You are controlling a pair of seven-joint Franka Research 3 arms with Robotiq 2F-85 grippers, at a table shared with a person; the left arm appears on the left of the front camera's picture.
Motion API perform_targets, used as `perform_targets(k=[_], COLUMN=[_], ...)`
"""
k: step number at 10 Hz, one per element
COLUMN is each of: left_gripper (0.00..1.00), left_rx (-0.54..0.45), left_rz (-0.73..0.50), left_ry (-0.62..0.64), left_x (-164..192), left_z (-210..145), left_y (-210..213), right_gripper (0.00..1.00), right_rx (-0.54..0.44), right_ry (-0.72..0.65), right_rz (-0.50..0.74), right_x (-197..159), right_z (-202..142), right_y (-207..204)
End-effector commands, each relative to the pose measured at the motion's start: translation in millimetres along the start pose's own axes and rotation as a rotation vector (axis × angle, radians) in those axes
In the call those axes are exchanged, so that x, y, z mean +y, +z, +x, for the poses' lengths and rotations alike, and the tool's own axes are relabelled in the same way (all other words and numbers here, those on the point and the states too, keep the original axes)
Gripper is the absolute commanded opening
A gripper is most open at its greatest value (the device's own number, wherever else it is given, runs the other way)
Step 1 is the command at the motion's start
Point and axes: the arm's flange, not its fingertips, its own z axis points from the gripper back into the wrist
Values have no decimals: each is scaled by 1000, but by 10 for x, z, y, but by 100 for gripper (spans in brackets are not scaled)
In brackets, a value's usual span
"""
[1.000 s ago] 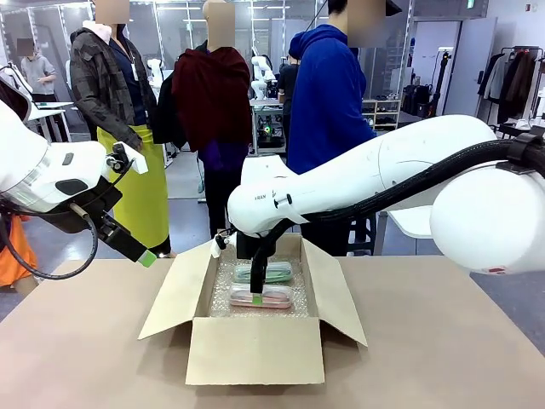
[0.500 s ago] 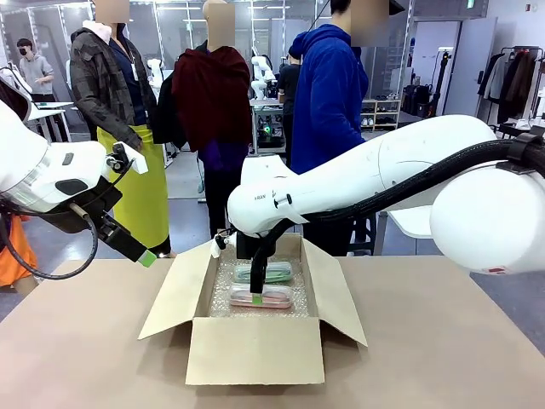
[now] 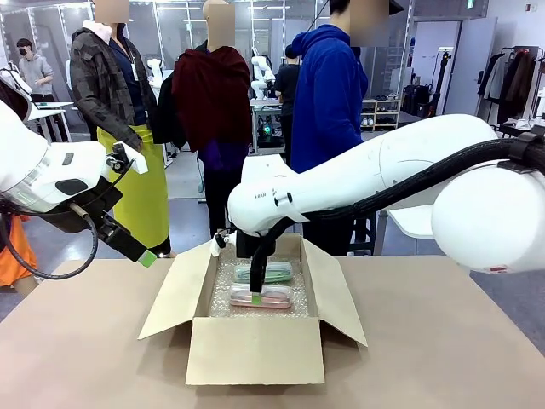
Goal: Pack the glasses set securely to prepare it for shipping.
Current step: Position the Package Box on the left side of the table.
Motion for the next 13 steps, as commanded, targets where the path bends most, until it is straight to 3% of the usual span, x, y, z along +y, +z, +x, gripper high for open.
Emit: perform_targets(k=[1,3,6,8,13], left_gripper=[100,100,100,100,100], left_rx=[-6,-6,-6,-6,-6], left_rz=[-11,-11,-11,-11,-11], left_ry=[-2,-2,-2,-2,-2], left_x=[7,7,7,7,7], left_z=[-8,-8,-8,-8,-8], left_y=[3,3,3,3,3], right_gripper=[100,100,100,100,100], right_rx=[-34,-50,-217,-225,-451], right_ry=[-4,-86,-209,-365,-669], right_rz=[50,-15,-40,-47,-119], right_x=[295,517,872,1026,1693], right_z=[-158,-398,-1121,-1570,-2473], right_y=[483,871,1154,1234,1302])
